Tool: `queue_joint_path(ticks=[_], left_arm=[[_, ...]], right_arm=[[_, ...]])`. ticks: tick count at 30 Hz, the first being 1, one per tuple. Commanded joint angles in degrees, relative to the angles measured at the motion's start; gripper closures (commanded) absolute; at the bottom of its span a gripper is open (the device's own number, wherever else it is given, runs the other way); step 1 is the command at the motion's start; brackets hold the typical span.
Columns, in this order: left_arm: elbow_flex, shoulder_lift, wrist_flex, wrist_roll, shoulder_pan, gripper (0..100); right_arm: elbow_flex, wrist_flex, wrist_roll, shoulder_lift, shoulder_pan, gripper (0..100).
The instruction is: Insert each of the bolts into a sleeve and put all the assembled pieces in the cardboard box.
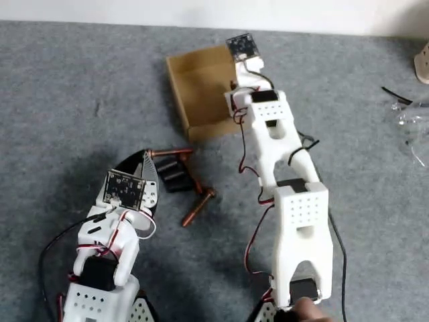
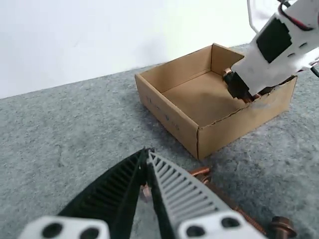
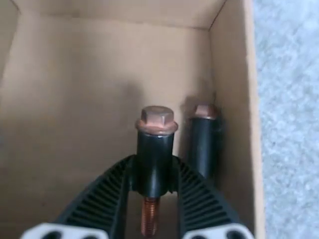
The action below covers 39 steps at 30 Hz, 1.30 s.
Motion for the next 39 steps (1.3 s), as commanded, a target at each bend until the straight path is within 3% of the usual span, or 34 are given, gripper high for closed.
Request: queue_joint_path(ticks=[1,6,14,22,39], left_arm=[[1.19,-0.31,-1.05,-0.18,0.31,99],[1.19,-0.31,-1.05,-0.18,0.31,99],[1.19,-0.31,-1.05,-0.26,0.31,99],[1.19,-0.22,-1.05,-0.26,0.31,99],[1.19,-0.22,-1.05,-0.26,0.22,99]], right_arm=[[-4.18,-2.51,-0.26,-2.07,-0.75,92.3],[-4.44,-0.13,-0.26,-2.07,-0.31,76.0],[-7.16,9.45,-0.44,-3.30,0.66,75.9],[-15.16,27.91,-0.53,-10.77,0.22,76.0],[-21.85,54.37,-0.53,-31.43,-7.25,76.0]])
